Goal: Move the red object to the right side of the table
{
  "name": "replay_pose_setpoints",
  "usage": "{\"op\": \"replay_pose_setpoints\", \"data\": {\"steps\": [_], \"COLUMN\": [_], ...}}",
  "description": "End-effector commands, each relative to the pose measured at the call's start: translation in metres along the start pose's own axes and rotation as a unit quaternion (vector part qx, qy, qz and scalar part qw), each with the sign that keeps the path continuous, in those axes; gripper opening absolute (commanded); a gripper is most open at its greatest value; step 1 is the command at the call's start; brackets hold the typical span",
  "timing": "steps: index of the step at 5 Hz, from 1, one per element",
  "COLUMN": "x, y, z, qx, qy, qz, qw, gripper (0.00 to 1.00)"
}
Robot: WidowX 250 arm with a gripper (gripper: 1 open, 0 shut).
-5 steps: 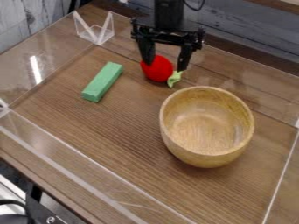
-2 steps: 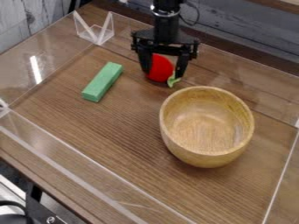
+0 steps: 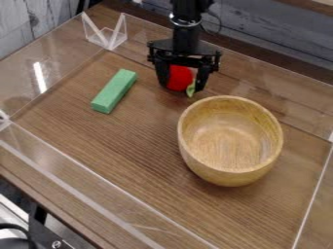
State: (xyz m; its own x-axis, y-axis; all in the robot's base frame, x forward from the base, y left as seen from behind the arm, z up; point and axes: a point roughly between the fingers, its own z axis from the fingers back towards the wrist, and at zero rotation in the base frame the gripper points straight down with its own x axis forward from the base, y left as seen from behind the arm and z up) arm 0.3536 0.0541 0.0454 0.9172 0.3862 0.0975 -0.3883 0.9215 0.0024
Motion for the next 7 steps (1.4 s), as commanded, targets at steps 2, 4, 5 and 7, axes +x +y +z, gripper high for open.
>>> {"op": "replay_pose_setpoints", "data": {"steps": [2, 4, 5, 7], "x": [0.0168, 0.0180, 0.0184, 0.0190], "y": [-0.0024, -0.0035, -0.0041, -0.0050], "z": [0.0106, 0.0081, 0.0084, 0.0094], "qx": [-0.005, -0.006, -0.008, -0.012], "qy": [-0.029, -0.024, -0.022, -0.018], "qz": [0.006, 0.011, 0.013, 0.017], "qw": [0.9996, 0.9996, 0.9996, 0.9996], "gripper": [1.00, 1.00, 1.00, 1.00]}}
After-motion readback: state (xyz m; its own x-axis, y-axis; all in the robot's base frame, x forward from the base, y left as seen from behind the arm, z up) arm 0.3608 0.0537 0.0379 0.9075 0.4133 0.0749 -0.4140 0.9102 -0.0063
